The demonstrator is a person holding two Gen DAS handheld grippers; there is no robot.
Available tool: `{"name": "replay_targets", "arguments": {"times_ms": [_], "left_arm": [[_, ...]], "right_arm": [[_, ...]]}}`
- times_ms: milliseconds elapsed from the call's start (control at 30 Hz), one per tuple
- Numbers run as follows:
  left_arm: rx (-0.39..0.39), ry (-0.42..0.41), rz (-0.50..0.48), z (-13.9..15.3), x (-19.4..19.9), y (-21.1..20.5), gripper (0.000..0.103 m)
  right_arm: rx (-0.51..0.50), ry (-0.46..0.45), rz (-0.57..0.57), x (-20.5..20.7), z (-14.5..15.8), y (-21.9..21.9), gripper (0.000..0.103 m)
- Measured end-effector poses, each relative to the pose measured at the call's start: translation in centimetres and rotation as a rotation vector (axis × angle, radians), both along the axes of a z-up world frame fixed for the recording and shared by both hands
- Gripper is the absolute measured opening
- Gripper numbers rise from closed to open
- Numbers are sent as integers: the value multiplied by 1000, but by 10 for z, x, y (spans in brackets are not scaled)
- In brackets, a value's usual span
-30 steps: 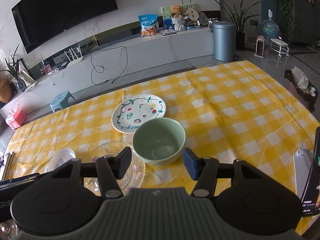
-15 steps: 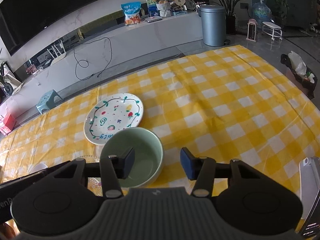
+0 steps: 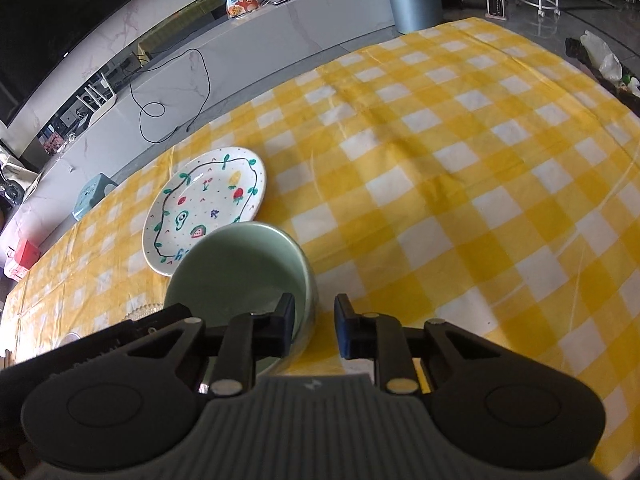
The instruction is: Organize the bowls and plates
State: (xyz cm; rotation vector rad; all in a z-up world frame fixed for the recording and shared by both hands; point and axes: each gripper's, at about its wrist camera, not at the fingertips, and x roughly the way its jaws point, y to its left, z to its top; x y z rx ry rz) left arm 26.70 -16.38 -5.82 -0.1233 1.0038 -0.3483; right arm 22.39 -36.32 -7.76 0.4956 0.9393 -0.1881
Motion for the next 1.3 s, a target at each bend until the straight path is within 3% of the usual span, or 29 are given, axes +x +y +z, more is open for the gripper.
{"name": "replay_targets", "arguments": {"times_ms": [167, 300, 800, 1300], "left_arm": [[10, 8, -27, -4, 3, -9, 15], [11, 14, -27, -7, 5, -13, 11], [-6, 0, 11, 14, -24, 4, 8], [42, -72, 96, 66, -93, 67, 8]], "right_arm": [[20, 6, -1, 3, -7, 2, 19], [55, 8, -6, 5, -10, 0, 14], [81, -11, -36, -23, 10, 10, 11], [157, -45, 51, -87, 44, 73, 12]]}}
